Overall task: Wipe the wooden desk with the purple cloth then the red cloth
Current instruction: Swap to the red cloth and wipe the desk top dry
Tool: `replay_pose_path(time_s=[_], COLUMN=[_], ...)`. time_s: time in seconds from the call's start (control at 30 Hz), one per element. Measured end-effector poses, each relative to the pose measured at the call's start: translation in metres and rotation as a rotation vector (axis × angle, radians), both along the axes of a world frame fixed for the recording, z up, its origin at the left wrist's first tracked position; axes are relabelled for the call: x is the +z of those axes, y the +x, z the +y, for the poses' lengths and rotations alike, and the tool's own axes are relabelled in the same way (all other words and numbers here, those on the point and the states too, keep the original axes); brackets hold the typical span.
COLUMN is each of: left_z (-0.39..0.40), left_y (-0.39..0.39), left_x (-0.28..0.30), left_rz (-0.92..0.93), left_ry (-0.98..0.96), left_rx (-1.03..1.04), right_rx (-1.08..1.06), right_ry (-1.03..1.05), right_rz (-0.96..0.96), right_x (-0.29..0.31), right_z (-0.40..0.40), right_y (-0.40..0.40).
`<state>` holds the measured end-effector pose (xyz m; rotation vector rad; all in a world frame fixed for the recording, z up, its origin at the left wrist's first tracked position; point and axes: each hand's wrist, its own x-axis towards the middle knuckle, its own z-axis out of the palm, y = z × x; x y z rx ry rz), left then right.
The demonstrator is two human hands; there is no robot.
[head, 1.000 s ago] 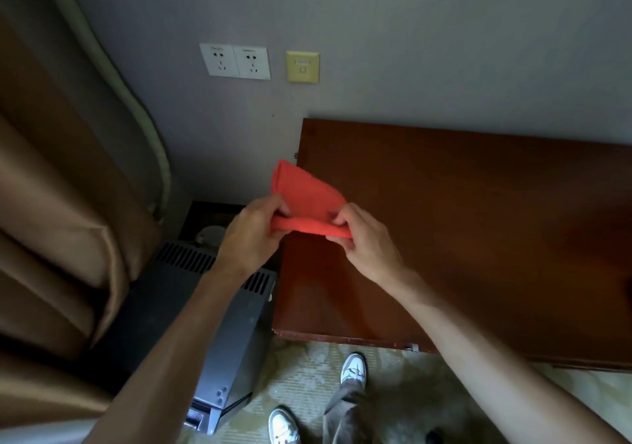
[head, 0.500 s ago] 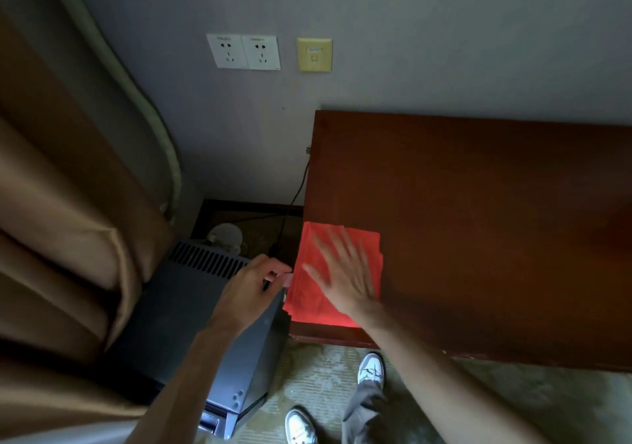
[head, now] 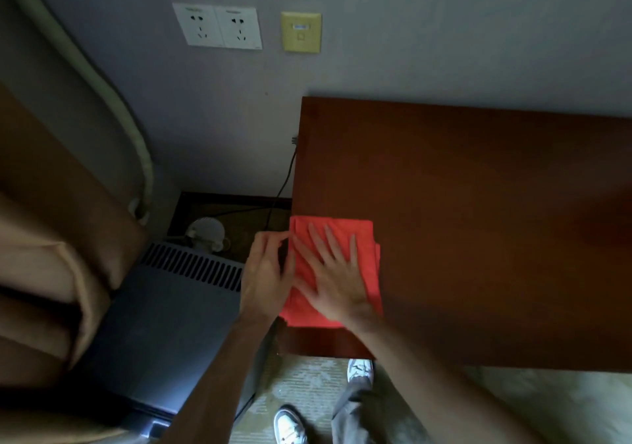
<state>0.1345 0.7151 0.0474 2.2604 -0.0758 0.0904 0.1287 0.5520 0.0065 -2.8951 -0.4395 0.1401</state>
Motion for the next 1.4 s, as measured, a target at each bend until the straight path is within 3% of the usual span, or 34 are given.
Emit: replay_pose_path(time_s=[0.17, 0.4, 0.5, 0.63, 0.77, 0.9, 1.2, 1.4], left_z=[-0.022, -0.078, -0.089, -0.084, -0.084, -0.084, -0.087, -0.089], left_y=[0.025, 0.021, 0.021, 0.024, 0.024, 0.024, 0.019, 0.017], left_x=[-0.012, -0.054, -0.056, -0.056, -0.056, -0.054, -0.049, -0.045], left_rz=[-0.126, -0.056, -0.04, -0.04, -0.045, -0.042, -0.01, -0.016], left_ry=[-0.028, 0.515, 0.642, 0.672, 0.664, 0.619, 0.603, 0.613], left_rx=[0.173, 0.031, 0.009, -0.008, -0.002, 0.011, -0.035, -0.065], right_rx=[-0.028, 0.038, 0.094, 0.117, 0.06, 0.065, -0.006, -0.018], right_ry=[0.054, 0.014, -0.03, -0.038, 0.002, 0.026, -0.118, -0.146], right_rz=[-0.031, -0.074, -0.077, -0.067, -0.04, -0.062, -0.045, -0.052], right_x=[-0.002, 0.005, 0.007, 0.008, 0.011, 0.009, 0.007, 0.005], right_z=[-0.013, -0.033, -0.035, -0.036, -0.044, -0.087, -0.211, -0.216], right_y=[0.148, 0.336, 0.38, 0.389, 0.356, 0.267, -0.078, -0.077])
